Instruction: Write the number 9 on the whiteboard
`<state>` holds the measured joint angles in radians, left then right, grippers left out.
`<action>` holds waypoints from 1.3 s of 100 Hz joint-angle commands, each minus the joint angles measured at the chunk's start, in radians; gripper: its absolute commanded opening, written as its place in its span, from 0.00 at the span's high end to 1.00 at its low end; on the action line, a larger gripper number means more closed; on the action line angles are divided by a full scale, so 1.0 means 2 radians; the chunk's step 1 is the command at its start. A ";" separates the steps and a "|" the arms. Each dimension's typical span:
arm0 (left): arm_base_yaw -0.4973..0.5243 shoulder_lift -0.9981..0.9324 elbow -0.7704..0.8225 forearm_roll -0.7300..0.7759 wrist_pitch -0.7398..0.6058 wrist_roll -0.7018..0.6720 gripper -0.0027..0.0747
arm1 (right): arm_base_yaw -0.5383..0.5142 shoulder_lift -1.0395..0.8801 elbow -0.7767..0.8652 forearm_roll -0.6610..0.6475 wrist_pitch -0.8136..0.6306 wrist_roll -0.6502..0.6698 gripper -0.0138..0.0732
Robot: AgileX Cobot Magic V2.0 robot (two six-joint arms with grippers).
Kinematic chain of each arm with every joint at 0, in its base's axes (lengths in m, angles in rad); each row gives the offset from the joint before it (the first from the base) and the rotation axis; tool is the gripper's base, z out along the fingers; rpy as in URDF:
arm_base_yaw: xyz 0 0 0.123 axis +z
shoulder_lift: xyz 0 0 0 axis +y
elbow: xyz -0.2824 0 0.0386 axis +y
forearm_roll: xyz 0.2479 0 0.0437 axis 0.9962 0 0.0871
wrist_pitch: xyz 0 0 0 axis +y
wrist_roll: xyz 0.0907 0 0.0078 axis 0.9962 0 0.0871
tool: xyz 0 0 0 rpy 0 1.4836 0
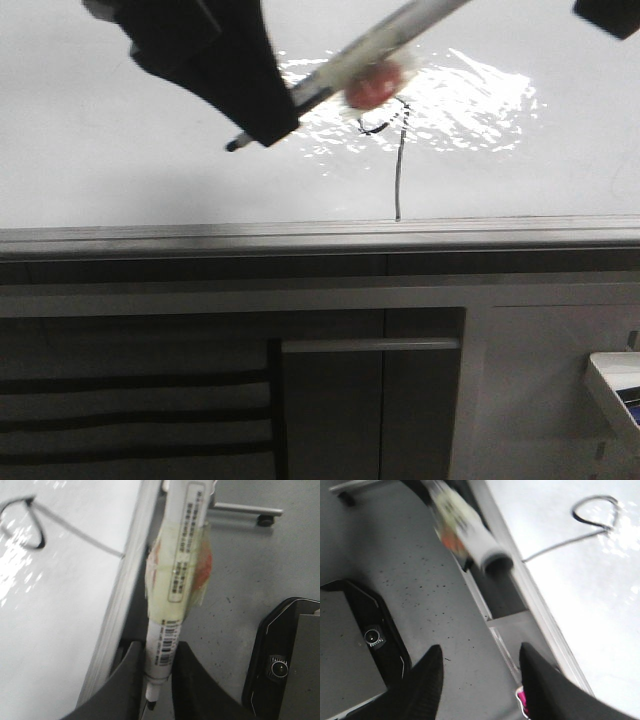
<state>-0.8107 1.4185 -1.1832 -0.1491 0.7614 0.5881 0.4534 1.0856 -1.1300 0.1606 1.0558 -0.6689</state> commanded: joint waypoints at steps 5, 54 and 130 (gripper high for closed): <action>0.042 -0.015 -0.018 0.077 0.012 -0.157 0.99 | -0.031 -0.038 -0.016 -0.011 -0.013 0.032 0.48; 0.222 -0.015 0.088 0.162 -0.121 -0.434 0.99 | -0.055 -0.058 -0.015 -0.011 -0.013 0.034 0.48; 0.227 -0.016 0.094 0.157 -0.134 -0.443 0.88 | -0.055 -0.058 -0.015 -0.011 -0.031 0.034 0.48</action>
<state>-0.3681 1.4103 -0.9706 0.1530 0.5679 -0.2827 0.3489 0.9838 -1.1300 0.1387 1.0484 -0.6021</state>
